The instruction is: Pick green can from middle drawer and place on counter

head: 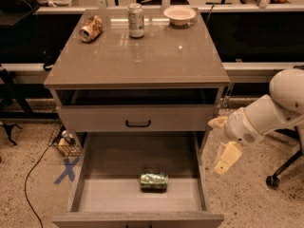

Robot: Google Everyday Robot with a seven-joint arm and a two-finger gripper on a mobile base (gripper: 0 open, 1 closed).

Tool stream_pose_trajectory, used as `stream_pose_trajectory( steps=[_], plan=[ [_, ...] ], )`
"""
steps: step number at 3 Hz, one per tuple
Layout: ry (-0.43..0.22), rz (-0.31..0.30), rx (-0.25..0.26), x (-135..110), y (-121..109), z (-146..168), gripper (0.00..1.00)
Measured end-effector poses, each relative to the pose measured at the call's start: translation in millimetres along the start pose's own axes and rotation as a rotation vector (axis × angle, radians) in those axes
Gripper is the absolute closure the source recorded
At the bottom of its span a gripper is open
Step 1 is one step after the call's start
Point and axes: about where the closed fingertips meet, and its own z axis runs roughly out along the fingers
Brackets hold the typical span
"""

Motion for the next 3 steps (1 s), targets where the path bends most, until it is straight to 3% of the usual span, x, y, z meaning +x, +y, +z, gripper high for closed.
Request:
stream_pose_trajectory(
  steps=[1, 3],
  plan=[
    [-0.023, 0.012, -0.013, 24.9, -5.7, 71.2, 0.0],
    [-0.013, 0.015, -0.004, 36.7, -16.9, 177.8, 0.0]
  ],
)
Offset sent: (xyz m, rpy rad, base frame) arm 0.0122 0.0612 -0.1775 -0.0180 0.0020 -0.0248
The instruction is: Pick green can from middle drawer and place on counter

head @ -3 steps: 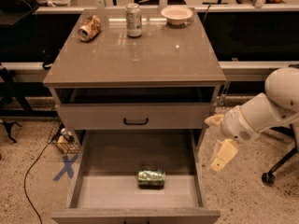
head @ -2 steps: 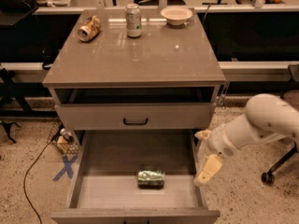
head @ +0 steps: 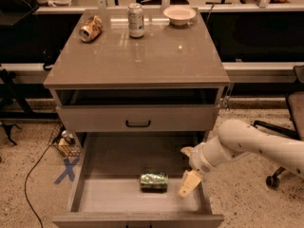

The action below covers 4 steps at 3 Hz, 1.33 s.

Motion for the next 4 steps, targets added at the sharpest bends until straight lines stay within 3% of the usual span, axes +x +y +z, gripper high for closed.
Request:
stream_pose_trajectory(
  steps=[2, 4],
  plan=[
    [-0.065, 0.03, 0.037, -10.7, -21.4, 104.4, 0.0],
    [-0.073, 0.046, 0.051, -6.6, -35.6, 160.2, 0.0]
  ],
)
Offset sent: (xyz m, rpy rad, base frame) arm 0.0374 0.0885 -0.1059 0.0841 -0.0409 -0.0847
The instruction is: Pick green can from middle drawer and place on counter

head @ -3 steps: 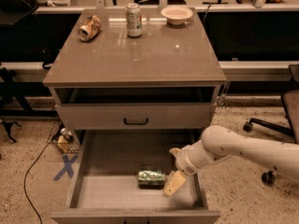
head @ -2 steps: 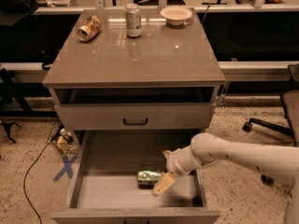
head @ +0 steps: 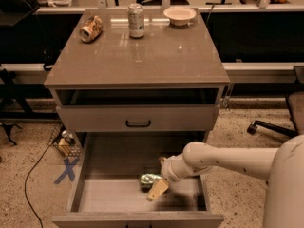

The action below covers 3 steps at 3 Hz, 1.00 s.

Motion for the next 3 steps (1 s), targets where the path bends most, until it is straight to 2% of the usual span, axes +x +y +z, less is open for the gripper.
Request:
stream_pose_trajectory(
  steps=[1, 2, 3],
  plan=[
    [0.02, 0.012, -0.009, 12.4, -2.3, 22.1, 0.18],
    [0.03, 0.031, -0.018, 27.6, -3.3, 36.9, 0.5],
    [0.005, 0.029, 0.006, 27.2, -8.8, 23.7, 0.73]
  ],
)
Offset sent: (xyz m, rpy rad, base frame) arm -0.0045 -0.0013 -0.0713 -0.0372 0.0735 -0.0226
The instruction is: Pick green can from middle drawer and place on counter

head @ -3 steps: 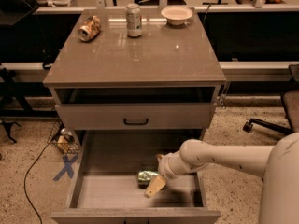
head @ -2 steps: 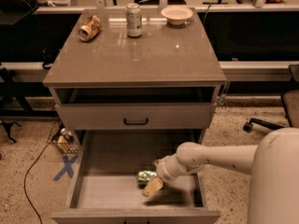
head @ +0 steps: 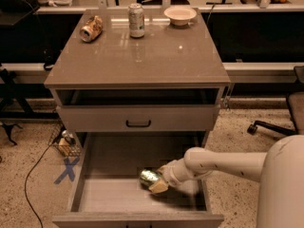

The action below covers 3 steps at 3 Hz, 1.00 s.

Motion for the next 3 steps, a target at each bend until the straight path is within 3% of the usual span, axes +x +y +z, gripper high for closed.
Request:
stream_pose_trajectory(
  steps=[1, 3],
  plan=[
    [-0.073, -0.042, 0.045, -18.0, -6.4, -48.3, 0.96],
    [-0.249, -0.166, 0.115, -29.7, -46.5, -193.9, 1.0]
  ],
)
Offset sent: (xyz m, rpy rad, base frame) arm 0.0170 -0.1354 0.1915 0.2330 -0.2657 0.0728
